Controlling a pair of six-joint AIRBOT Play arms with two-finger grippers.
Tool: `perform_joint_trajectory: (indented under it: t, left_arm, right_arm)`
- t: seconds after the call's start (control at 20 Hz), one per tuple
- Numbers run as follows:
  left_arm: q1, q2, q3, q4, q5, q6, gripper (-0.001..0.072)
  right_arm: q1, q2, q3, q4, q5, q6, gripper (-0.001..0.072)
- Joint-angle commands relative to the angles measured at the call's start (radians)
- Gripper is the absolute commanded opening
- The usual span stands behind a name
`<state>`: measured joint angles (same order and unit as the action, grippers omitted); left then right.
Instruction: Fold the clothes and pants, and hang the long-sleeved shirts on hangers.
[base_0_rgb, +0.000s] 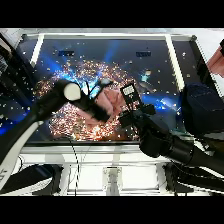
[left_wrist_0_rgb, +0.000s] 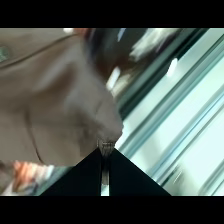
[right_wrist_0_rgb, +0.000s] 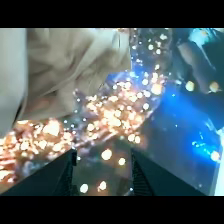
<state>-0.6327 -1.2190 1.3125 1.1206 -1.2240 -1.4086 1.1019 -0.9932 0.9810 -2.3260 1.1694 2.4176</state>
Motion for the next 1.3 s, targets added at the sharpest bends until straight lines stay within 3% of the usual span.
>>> perform_joint_trajectory:
  t: [0.0, 0.1, 0.2, 0.3, 0.4, 0.55, 0.8, 0.9, 1.15, 1.2, 1.25]
  left_arm:
    - [0.001, 0.075, 0.209, -0.218, 0.376, 0.003, 0.003]
    - [0.002, 0.106, 0.315, -0.215, 0.518, 0.003, 0.003]
    - [0.02, 0.132, 0.36, -0.183, 0.549, -0.01, 0.0029]
    - [0.054, 0.138, 0.359, -0.051, 0.429, -0.135, 0.0029]
    - [0.069, 0.114, 0.354, 0.135, 0.208, -0.225, 0.0029]
    - [0.069, 0.063, 0.294, 0.325, -0.057, -0.23, 0.003]
    - [0.069, 0.002, 0.105, 0.356, -0.09, -0.226, 0.003]
    - [0.069, -0.04, 0.058, 0.417, -0.096, -0.227, 0.003]
    - [0.093, -0.138, 0.036, 0.565, -0.188, -0.23, 0.003]
    - [0.107, -0.147, 0.036, 0.564, -0.193, -0.23, 0.003]
    - [0.124, -0.153, 0.036, 0.563, -0.199, -0.23, 0.0031]
  right_arm:
    - [0.001, 0.034, -0.003, -0.013, 0.053, 0.028, 0.0377]
    - [0.001, 0.066, -0.003, -0.022, 0.081, 0.027, 0.0377]
    - [0.001, 0.09, -0.003, -0.029, 0.106, 0.026, 0.0377]
    - [0.001, 0.098, -0.003, -0.028, 0.131, 0.023, 0.0377]
    - [0.001, 0.098, -0.003, -0.028, 0.142, 0.014, 0.0377]
    - [0.001, 0.098, -0.003, -0.037, 0.141, -0.012, 0.0378]
    - [0.001, 0.095, -0.003, 0.023, 0.068, -0.091, 0.0378]
    - [0.001, 0.084, -0.01, 0.105, -0.004, -0.132, 0.0378]
    - [0.001, 0.021, -0.104, 0.201, -0.245, -0.124, 0.0379]
    - [0.001, -0.008, -0.111, 0.203, -0.28, -0.129, 0.0394]
    - [0.001, -0.045, -0.112, 0.202, -0.314, -0.144, 0.0473]
